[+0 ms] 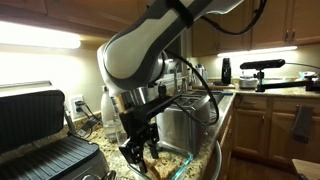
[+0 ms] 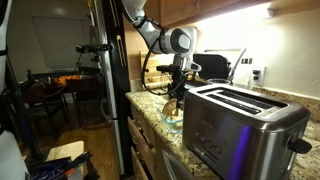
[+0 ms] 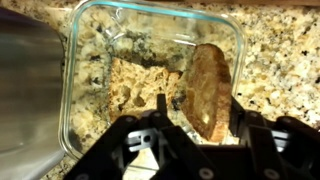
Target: Pick up one slice of bread from the glass bowl and put it in the toaster
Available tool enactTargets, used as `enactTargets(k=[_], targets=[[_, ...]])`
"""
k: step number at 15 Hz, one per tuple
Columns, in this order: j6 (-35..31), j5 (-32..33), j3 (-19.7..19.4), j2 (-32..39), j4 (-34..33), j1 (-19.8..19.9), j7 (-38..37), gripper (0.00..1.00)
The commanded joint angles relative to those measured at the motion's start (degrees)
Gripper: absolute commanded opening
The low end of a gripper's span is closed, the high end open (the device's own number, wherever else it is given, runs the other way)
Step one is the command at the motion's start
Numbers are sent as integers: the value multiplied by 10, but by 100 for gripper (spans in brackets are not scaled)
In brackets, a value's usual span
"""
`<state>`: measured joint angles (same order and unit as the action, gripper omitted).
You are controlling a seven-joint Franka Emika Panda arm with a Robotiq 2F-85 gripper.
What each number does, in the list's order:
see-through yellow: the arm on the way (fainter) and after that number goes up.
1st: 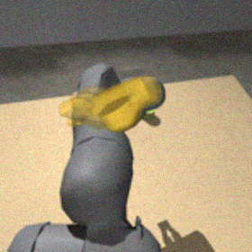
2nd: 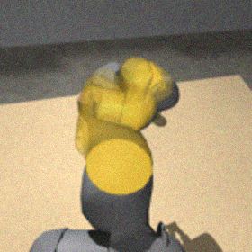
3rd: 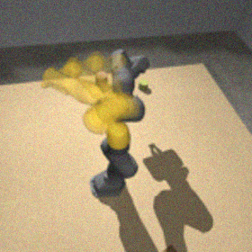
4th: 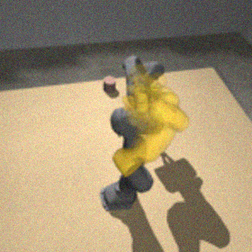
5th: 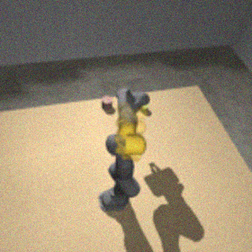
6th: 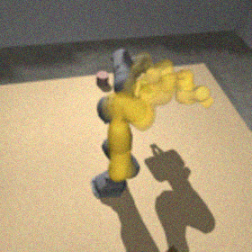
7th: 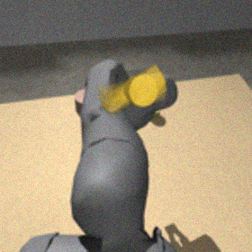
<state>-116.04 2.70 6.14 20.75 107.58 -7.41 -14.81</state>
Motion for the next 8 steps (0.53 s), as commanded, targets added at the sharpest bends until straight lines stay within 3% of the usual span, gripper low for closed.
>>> enactTargets(k=[1,5,7,8], targets=[[-4,-5,-10,3,-4,-9,-13,29],[-5,-8,-13,0,-4,-7,-14,5],[-12,-4,-20,-12,3,-6,-30,1],[-17,-6,-23,-19,6,-4,-35,5]])
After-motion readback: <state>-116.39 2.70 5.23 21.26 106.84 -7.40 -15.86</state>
